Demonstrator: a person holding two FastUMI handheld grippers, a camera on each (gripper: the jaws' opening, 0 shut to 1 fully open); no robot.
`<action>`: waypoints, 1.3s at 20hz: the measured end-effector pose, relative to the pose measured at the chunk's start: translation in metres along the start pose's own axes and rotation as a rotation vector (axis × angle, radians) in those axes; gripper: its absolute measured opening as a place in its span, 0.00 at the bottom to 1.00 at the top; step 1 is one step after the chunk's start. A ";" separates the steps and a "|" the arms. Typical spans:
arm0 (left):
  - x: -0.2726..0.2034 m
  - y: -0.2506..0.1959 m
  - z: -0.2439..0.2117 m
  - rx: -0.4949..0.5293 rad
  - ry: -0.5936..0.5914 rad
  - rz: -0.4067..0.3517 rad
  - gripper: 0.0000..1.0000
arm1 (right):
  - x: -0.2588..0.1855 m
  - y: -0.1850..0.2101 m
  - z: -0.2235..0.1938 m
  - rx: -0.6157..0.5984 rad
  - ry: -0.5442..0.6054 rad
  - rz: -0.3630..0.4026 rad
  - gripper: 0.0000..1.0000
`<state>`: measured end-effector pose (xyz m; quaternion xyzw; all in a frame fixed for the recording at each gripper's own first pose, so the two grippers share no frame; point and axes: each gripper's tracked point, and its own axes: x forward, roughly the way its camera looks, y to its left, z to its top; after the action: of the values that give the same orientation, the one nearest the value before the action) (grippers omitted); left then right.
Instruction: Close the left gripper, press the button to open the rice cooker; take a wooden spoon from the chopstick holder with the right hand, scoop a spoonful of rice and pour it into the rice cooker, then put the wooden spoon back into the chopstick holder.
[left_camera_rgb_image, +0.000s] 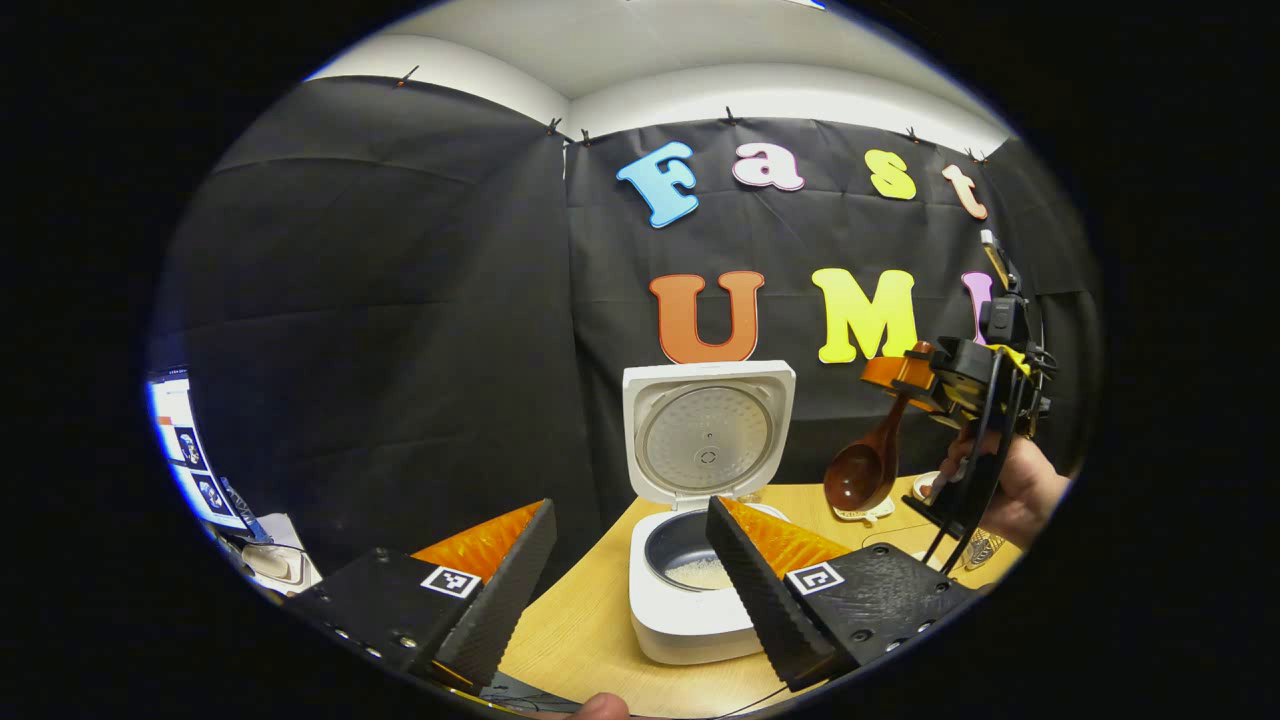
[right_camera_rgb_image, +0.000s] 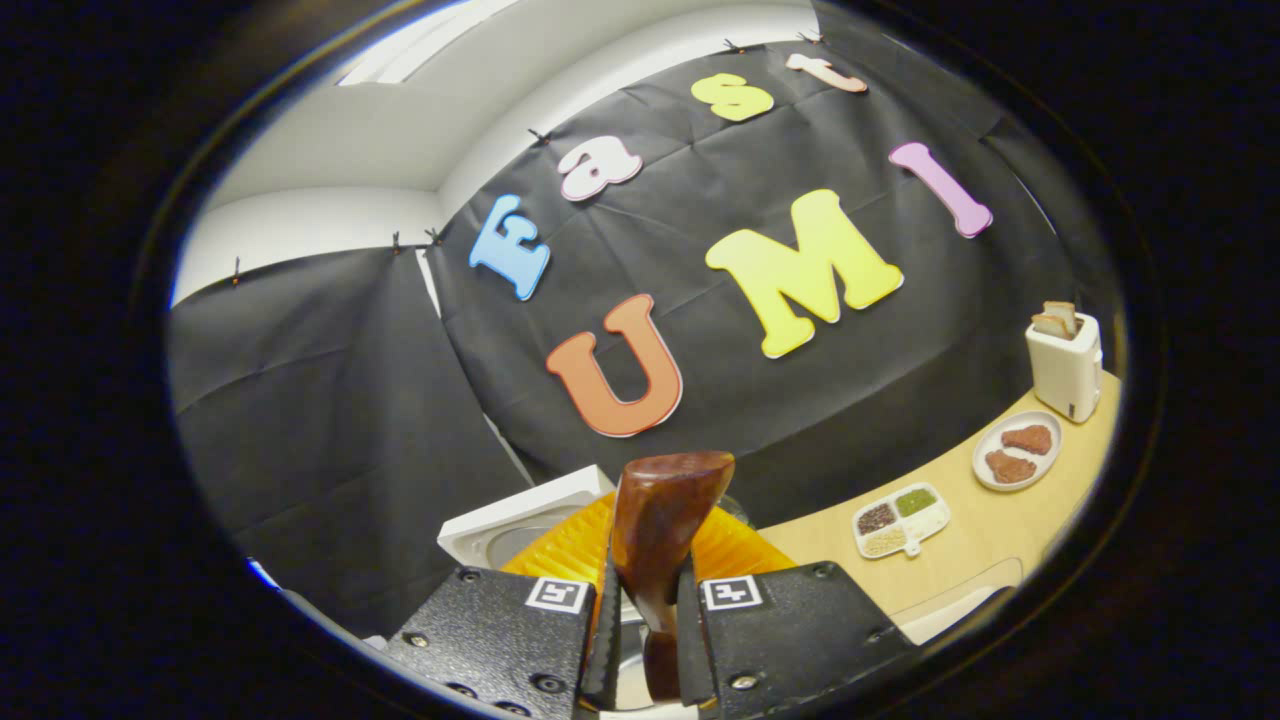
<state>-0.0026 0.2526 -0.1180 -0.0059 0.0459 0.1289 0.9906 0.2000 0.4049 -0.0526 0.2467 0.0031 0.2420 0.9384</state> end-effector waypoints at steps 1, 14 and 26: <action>0.000 -0.003 -0.001 0.002 -0.001 -0.007 0.95 | -0.005 -0.013 0.011 0.003 -0.012 -0.019 0.28; 0.002 -0.074 0.012 0.032 -0.006 -0.112 0.95 | -0.120 -0.274 0.107 -0.039 -0.166 -0.401 0.28; 0.002 -0.121 0.015 0.087 -0.007 -0.166 0.96 | -0.154 -0.394 0.057 -0.043 -0.110 -0.549 0.28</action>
<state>0.0321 0.1365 -0.1032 0.0337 0.0472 0.0444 0.9973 0.2498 0.0084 -0.2033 0.2296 0.0137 -0.0348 0.9726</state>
